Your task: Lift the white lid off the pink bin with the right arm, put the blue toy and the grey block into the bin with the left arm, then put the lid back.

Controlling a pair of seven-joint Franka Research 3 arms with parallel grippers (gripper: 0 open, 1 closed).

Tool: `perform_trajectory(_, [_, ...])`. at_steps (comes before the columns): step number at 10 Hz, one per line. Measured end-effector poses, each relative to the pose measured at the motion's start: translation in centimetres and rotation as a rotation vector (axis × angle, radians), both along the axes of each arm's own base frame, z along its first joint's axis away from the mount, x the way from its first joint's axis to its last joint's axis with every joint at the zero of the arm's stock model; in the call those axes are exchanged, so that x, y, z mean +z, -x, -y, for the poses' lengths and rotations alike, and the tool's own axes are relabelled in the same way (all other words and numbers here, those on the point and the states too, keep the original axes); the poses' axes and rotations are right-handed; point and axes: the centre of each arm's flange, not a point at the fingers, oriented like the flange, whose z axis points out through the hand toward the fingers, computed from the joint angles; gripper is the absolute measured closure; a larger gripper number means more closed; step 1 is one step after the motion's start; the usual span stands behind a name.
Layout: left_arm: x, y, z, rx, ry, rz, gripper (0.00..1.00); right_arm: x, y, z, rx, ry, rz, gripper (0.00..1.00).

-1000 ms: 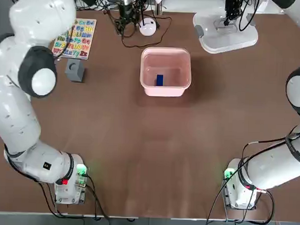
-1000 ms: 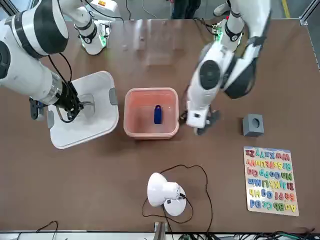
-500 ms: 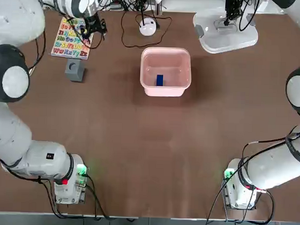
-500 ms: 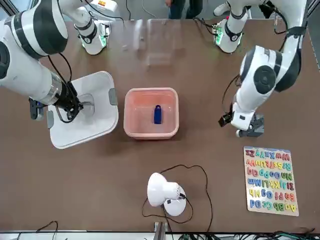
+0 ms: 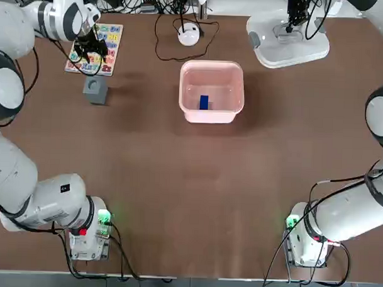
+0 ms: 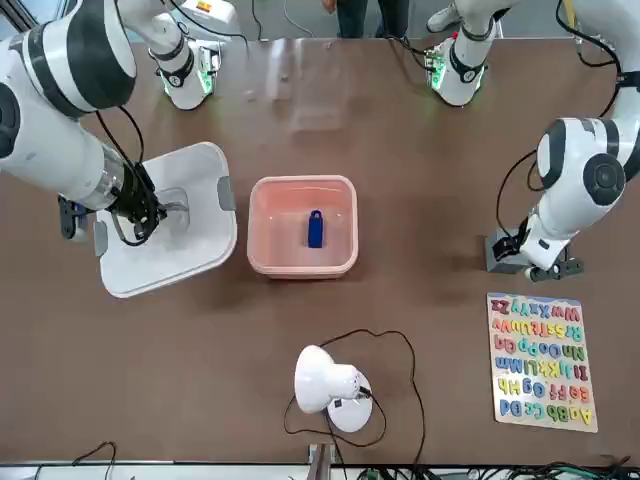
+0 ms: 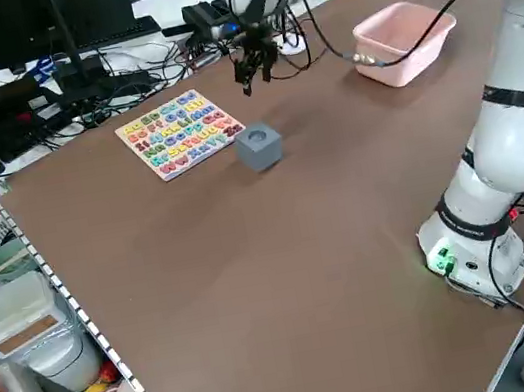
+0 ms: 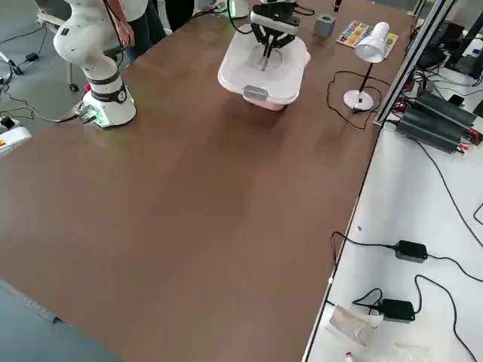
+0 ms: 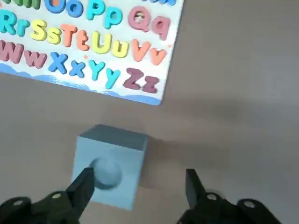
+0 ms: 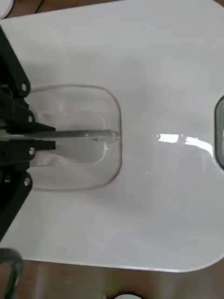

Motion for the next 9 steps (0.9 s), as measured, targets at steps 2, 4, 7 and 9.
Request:
perform_trajectory(2, [-3.7, 1.3, 0.3, -0.05, -0.008, 0.0, 0.18, 0.0, 0.0, 0.0, 0.0, 0.0, 0.0, 0.93])
perform_trajectory(4, [-5.9, 2.3, 0.4, -0.094, -0.034, -0.033, 0.22, 0.0, 0.0, 0.0, -0.001, 0.0, 0.0, 0.93])
perform_trajectory(7, [-7.7, 3.2, -2.1, -0.091, -0.057, -0.067, 0.32, 0.0, 0.0, 0.0, -0.001, 0.0, 0.0, 0.93])
perform_trajectory(9, [-7.9, 3.2, -2.0, -0.094, -0.053, -0.063, 0.65, 0.0, 0.0, 0.0, -0.001, 0.0, 0.0, 0.93])
